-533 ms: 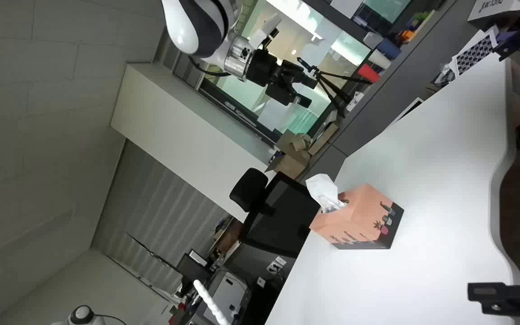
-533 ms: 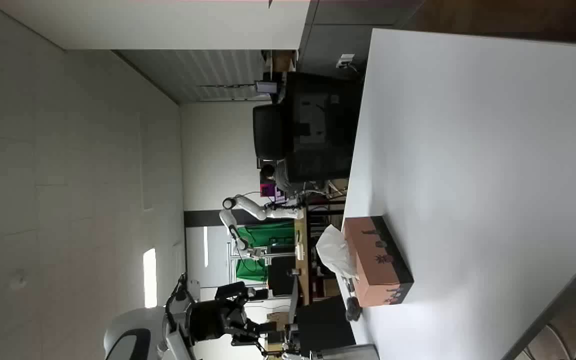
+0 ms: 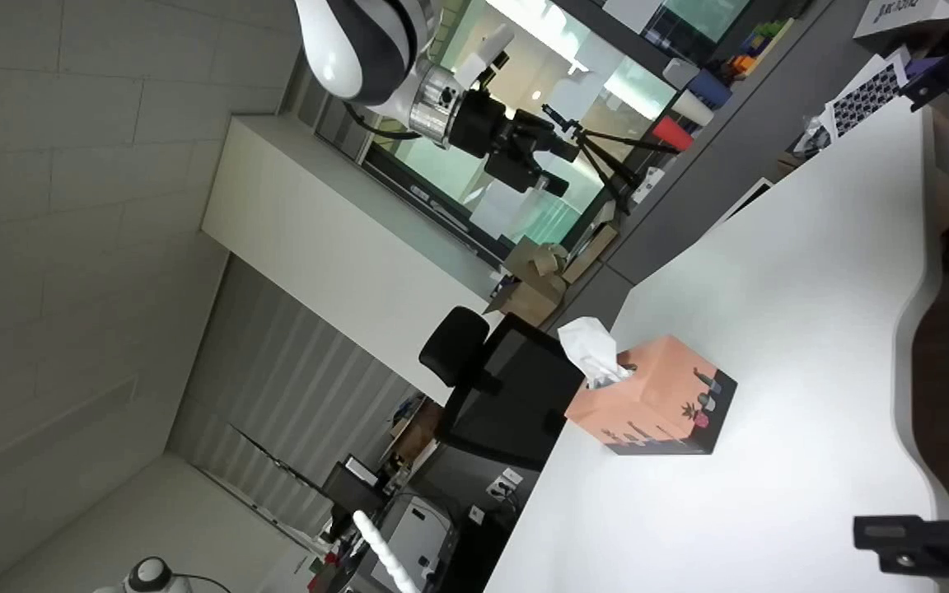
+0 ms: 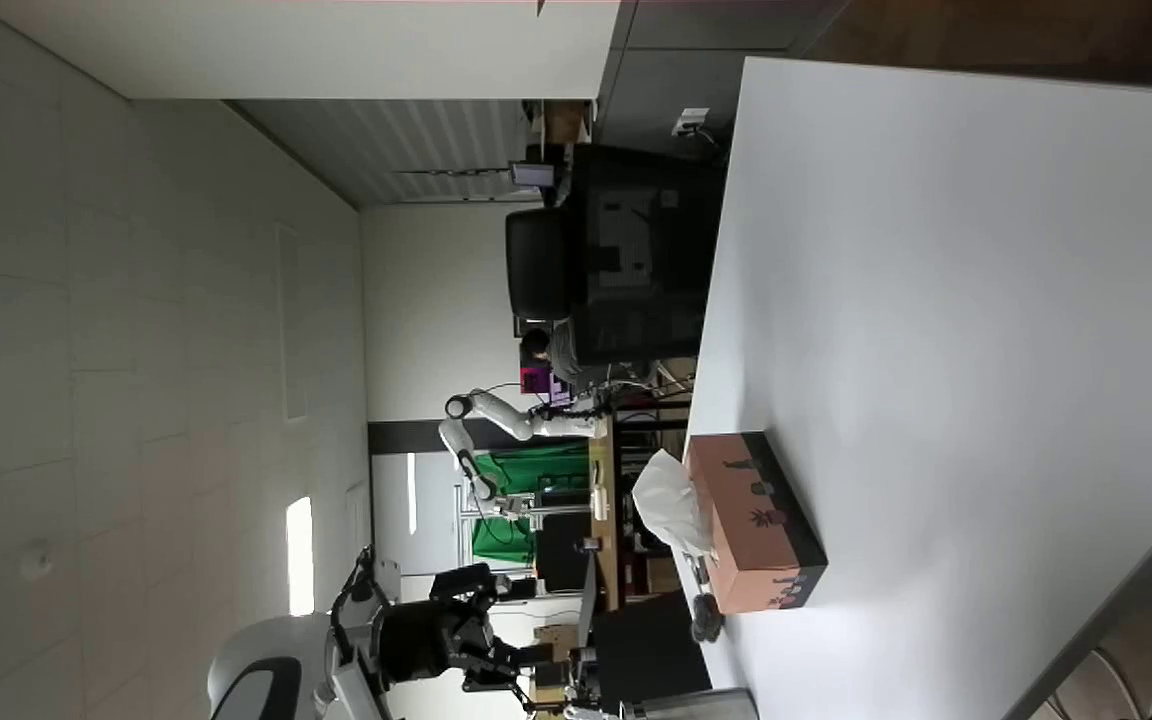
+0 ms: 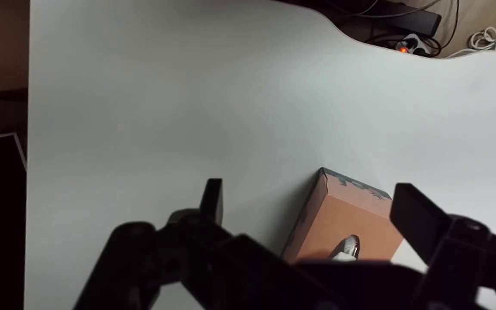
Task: Pull out one tissue from the box
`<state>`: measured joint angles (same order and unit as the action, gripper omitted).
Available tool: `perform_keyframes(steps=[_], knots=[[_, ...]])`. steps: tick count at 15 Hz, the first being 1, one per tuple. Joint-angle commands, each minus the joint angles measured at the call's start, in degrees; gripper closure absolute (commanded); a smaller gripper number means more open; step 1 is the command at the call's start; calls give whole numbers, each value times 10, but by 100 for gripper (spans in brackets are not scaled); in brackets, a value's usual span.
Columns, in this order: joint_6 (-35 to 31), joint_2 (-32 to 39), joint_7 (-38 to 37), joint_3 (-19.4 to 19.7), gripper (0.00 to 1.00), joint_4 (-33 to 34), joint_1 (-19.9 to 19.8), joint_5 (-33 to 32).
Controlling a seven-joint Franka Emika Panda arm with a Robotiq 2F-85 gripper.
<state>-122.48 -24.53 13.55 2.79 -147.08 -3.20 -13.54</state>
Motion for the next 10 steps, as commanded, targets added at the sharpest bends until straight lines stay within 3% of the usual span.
perform_keyframes(steps=[1,5,10], knots=[[2,0,-1,4,0,1,4,-2],[2,0,-1,4,0,1,4,-2],[-100,41,-4,15,0,26,6,18]])
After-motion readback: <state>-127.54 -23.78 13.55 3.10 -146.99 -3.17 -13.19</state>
